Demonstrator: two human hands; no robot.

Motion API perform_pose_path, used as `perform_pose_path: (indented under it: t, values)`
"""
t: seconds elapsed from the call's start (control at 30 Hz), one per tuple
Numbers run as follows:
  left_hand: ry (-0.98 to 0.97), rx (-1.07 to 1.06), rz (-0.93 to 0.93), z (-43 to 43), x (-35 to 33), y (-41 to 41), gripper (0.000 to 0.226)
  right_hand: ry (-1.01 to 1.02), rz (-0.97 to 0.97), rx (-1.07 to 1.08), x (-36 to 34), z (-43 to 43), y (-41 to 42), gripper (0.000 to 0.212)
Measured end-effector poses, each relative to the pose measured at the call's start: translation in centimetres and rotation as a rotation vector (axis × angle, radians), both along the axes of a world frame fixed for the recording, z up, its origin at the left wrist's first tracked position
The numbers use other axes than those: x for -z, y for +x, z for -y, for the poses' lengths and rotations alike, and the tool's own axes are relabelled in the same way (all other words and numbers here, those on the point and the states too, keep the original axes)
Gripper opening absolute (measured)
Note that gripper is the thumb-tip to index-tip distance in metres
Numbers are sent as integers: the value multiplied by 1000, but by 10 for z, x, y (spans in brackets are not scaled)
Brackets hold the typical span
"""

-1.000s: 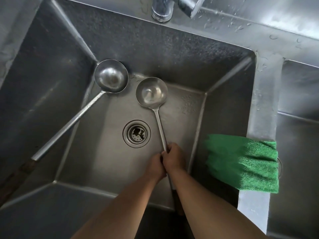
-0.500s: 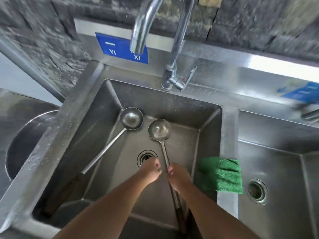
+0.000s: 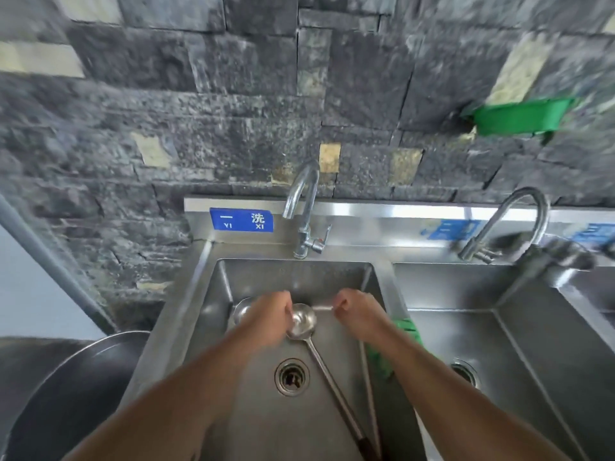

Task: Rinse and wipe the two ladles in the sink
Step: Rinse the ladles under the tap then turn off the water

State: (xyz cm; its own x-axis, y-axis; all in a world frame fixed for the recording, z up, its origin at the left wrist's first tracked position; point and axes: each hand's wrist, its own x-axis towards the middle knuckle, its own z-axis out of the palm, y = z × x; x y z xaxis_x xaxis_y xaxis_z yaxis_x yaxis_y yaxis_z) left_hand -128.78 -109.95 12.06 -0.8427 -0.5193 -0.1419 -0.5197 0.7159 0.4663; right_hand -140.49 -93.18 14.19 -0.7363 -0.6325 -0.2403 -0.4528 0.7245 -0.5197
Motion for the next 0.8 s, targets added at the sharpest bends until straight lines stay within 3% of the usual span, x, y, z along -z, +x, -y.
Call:
perform_pose_path:
  t: [0.27,0.43,0.57,0.73,0.8]
  values:
    - [-78,113,-118,10,-49,80,14,-21,-118,31,-56,-14,104,31]
    - [-77,100,-73,8,-47,128,12,-26,-98,59,-50,-16,136,18]
    - [-158,95,17,3,-32,153,12,27,-84,13,-26,-16,146,10]
    - [-129,99,76,-5,-34,149,13,36,-84,-27,-17,-11,129,20]
    - [-119,86,77,-8,-36,142,23,52,-90,-53,-14,-7,126,23]
